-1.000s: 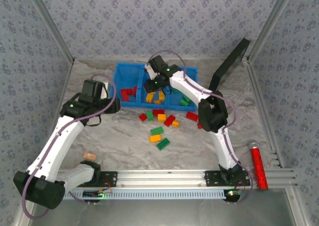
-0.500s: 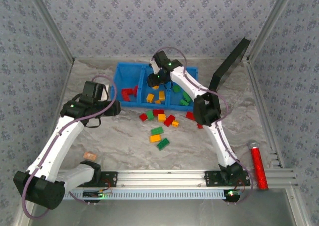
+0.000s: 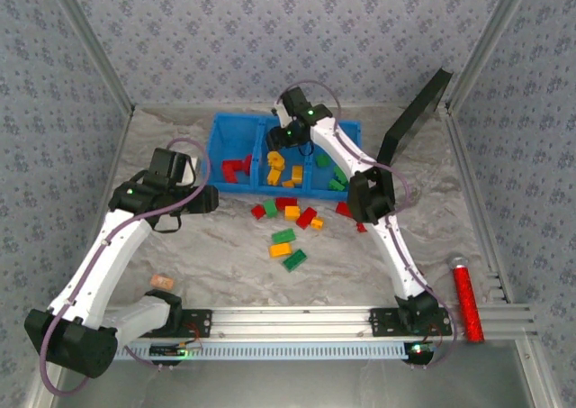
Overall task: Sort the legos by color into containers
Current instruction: Move the container to the top-center of the table.
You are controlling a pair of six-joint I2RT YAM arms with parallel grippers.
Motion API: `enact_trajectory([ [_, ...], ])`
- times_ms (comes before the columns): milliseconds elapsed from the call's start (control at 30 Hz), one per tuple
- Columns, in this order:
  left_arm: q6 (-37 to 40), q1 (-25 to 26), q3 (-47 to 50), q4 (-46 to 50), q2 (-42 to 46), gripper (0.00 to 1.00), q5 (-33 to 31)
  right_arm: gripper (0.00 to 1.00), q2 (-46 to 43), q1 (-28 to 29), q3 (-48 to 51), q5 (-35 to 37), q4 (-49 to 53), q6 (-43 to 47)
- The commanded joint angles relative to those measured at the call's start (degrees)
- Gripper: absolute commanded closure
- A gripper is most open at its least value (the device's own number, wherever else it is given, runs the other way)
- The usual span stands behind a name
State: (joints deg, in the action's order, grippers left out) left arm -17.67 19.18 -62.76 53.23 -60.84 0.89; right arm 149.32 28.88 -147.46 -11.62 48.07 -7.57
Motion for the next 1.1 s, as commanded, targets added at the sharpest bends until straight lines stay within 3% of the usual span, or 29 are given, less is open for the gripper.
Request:
enact_trajectory([
  [0, -0.5, 1.0, -1.5, 1.5, 0.8, 0.31, 1.8, 0.39, 2.2, -3.0, -4.6, -1.1, 2.3, 0.4],
  [367, -1.0, 7.9, -2.3, -0.7, -3.3, 0.29, 1.6, 0.36, 2.9, -6.0, -4.2, -2.5, -1.7, -0.5],
  [600, 3.7, 23.3, -4.1, -9.1, -9.8, 0.26, 1.7, 0.35, 1.0, -7.3, -3.7, -5.3, -2.7, 0.7],
  [733, 8.5, 31.6, -7.1, -16.9, -16.6, 0.26, 1.5, 0.32, -5.8, -6.7, 1.5, -6.0, -3.5, 3.4],
  [867, 19.5, 39.2, -10.5, -23.4, -24.0, 0.26, 2.4, 0.29, -15.6, -6.5, 9.5, -7.6, -4.6, 5.1],
  [1067, 31.4, 44.4, -16.3, -29.8, -33.8, 0.25, 6.7, 0.27, -29.2, -6.6, 19.8, -7.9, -2.4, 7.8],
])
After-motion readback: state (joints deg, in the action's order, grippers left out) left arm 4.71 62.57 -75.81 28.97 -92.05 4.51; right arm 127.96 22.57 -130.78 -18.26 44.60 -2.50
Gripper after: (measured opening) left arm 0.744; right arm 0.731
